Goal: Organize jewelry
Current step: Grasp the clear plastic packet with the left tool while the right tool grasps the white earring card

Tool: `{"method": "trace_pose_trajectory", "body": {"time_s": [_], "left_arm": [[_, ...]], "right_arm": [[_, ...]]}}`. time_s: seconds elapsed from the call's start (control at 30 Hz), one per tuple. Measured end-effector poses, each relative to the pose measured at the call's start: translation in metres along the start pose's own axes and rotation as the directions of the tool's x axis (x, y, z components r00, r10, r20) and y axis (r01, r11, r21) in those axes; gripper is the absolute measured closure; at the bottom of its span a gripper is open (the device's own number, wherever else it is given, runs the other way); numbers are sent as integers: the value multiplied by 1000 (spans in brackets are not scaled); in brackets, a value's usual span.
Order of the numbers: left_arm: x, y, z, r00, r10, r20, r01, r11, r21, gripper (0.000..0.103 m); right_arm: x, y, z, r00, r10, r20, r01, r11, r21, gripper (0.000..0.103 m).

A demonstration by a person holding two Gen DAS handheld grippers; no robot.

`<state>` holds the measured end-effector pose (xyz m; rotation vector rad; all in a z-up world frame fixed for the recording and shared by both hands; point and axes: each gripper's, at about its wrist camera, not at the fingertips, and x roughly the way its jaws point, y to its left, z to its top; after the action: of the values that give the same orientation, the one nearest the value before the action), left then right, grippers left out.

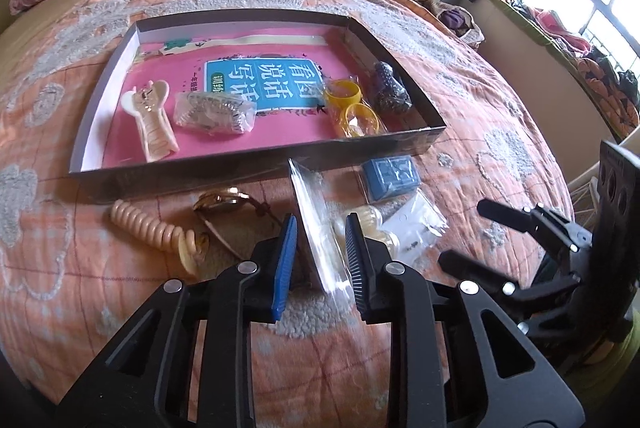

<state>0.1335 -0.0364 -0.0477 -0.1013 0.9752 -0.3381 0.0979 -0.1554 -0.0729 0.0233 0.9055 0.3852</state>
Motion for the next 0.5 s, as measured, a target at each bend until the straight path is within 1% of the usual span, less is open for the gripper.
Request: {"method": "trace_pose_trajectory", "body": {"time_s": [0.17, 0.3, 0.33, 0.37, 0.4, 0.5], "left_arm": [[11, 1, 7, 1000, 12, -20, -12, 1000, 8, 85], [21, 3, 9, 999, 16, -35, -16, 1000, 5, 86], [23, 3, 10, 999, 21, -35, -21, 1000, 10, 87], [24, 3, 10, 999, 26, -37, -26, 1000, 13, 89], [26, 3, 11, 999, 26, -38, -25, 1000, 12, 90], [28, 4, 12, 999, 19, -38, -18, 1000, 15, 92]], "right_arm": [[16, 4, -3, 999, -6, -42, 5, 1000, -26, 18], [27, 12, -4, 998, -40, -56, 35, 996, -82, 18], [29, 14, -4, 997, -54, -57, 48, 994, -102, 18], [30, 16, -4, 997, -57, -56, 51, 993, -111, 14], [32, 17, -4, 997, -61, -53, 54, 991, -121, 13], [38, 21, -4, 996, -73, -59, 64, 989, -136, 13]]}}
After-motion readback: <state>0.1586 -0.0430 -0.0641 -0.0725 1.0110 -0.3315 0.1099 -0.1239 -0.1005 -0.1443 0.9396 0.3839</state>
